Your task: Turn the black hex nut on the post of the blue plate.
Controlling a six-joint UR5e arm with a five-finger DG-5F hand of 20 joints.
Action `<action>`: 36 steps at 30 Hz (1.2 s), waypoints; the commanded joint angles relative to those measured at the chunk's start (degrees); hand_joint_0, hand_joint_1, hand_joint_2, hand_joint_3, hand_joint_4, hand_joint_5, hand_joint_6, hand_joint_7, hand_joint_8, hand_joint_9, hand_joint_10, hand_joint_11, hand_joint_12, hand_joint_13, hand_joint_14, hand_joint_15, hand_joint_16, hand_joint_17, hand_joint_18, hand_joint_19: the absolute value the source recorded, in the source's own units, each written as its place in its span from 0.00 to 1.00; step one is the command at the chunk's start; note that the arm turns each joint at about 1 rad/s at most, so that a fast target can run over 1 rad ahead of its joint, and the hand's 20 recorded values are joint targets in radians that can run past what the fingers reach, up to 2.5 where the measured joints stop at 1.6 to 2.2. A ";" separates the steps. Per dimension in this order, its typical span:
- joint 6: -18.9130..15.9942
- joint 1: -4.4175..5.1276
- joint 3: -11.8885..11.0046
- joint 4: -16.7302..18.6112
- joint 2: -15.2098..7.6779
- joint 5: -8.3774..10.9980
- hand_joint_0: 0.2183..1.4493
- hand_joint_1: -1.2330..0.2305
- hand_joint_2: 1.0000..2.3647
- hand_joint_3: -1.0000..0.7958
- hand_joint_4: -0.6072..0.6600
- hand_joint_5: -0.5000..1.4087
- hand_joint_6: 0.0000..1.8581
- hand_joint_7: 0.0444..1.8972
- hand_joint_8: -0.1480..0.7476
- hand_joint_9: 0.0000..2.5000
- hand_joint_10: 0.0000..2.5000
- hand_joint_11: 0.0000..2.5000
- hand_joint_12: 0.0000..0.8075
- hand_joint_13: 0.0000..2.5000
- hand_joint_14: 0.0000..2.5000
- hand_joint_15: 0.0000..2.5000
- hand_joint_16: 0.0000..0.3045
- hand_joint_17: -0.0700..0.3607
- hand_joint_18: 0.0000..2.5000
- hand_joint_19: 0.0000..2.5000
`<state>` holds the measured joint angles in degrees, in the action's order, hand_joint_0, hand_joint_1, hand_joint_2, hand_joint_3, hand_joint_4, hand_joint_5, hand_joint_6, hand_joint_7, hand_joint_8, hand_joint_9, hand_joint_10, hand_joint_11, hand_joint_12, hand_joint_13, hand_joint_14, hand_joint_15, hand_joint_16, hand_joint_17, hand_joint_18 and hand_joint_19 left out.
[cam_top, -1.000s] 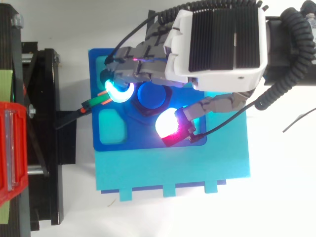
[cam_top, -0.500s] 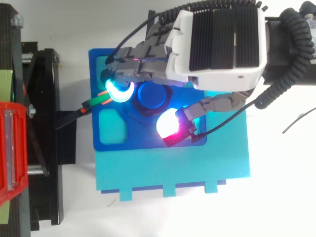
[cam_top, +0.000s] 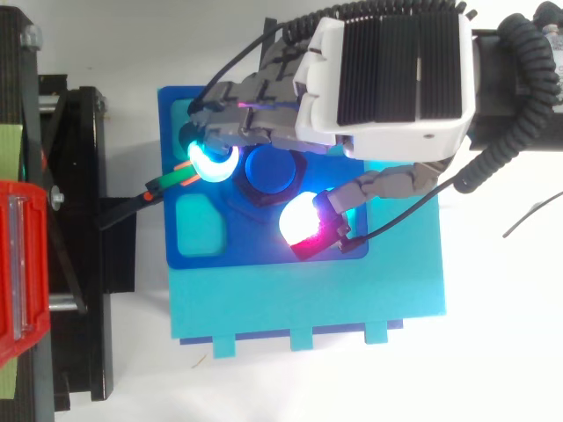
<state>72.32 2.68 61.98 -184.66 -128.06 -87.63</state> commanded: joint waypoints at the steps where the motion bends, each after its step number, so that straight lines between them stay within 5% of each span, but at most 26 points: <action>1: 0.01 0.04 0.07 0.00 0.00 0.00 0.29 0.23 0.00 0.30 0.59 0.12 0.27 0.47 0.44 0.15 0.00 0.04 0.49 0.24 0.00 0.07 0.18 0.45 0.23 0.12; 23: 0.01 0.04 0.07 0.09 0.00 0.00 0.35 0.22 0.01 0.34 0.64 0.14 0.27 0.54 0.45 0.17 0.00 0.06 0.48 0.26 0.00 0.08 0.17 0.43 0.25 0.12; 36: 0.01 0.04 0.07 0.09 0.00 0.00 0.18 0.32 0.00 0.28 0.66 0.13 0.27 0.47 0.50 0.17 0.00 0.06 0.55 0.26 0.00 0.08 0.20 0.48 0.27 0.13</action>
<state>72.33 2.73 62.05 -184.57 -128.06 -87.63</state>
